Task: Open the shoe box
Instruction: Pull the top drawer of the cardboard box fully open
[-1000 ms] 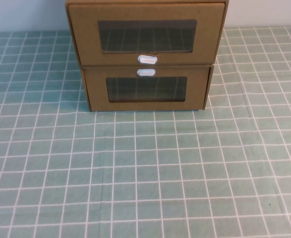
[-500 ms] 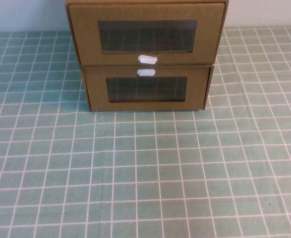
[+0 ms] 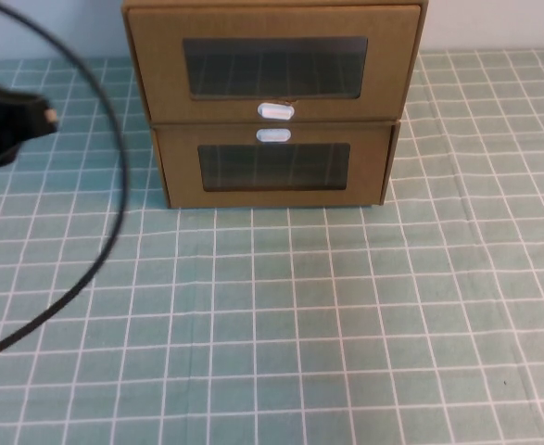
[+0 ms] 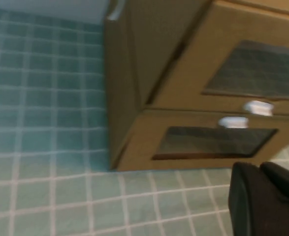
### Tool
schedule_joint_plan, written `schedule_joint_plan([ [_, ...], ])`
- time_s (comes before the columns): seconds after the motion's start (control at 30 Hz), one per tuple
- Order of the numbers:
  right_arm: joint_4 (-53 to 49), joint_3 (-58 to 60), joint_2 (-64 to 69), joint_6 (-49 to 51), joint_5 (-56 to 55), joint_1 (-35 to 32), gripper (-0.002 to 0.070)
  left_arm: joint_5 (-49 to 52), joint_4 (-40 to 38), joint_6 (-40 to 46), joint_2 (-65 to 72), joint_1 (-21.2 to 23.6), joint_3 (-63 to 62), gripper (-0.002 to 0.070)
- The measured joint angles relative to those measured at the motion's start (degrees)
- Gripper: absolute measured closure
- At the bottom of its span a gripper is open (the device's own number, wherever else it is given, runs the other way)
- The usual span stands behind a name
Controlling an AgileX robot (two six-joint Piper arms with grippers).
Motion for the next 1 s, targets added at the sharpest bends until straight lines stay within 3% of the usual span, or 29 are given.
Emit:
schedule_joint_plan([
  [0.07, 0.27, 0.00, 3.03, -7.08, 1.04, 4.74, 0.0689, -0.03, -13.37, 16.25, 3.62, 0.00, -2.79, 0.0680],
  [0.17, 0.48, 0.00, 7.13, -16.25, 1.63, 11.99, 0.0689, 1.47, -28.95, 33.32, 9.49, 0.00, -8.19, 0.0680],
  [0.33, 0.20, 0.00, 13.29, -31.38, 1.76, 23.09, 0.0689, 5.90, -40.68, 46.13, 21.33, -0.41, -20.14, 0.0680],
  [0.47, -1.01, -0.08, 18.80, -36.65, -0.37, 27.76, 0.0690, 7.03, -41.93, 49.11, 30.51, -1.52, -30.09, 0.0680],
  [0.77, -3.63, -6.20, 30.57, -43.82, 2.73, 28.49, 0.0689, 11.41, -42.40, 46.79, 48.01, -2.12, -46.65, 0.0680],
  [1.0, -15.04, -14.71, 35.71, -33.53, 4.06, 29.35, 0.0689, 14.76, -43.32, 45.19, 51.18, -2.22, -48.71, 0.0680],
])
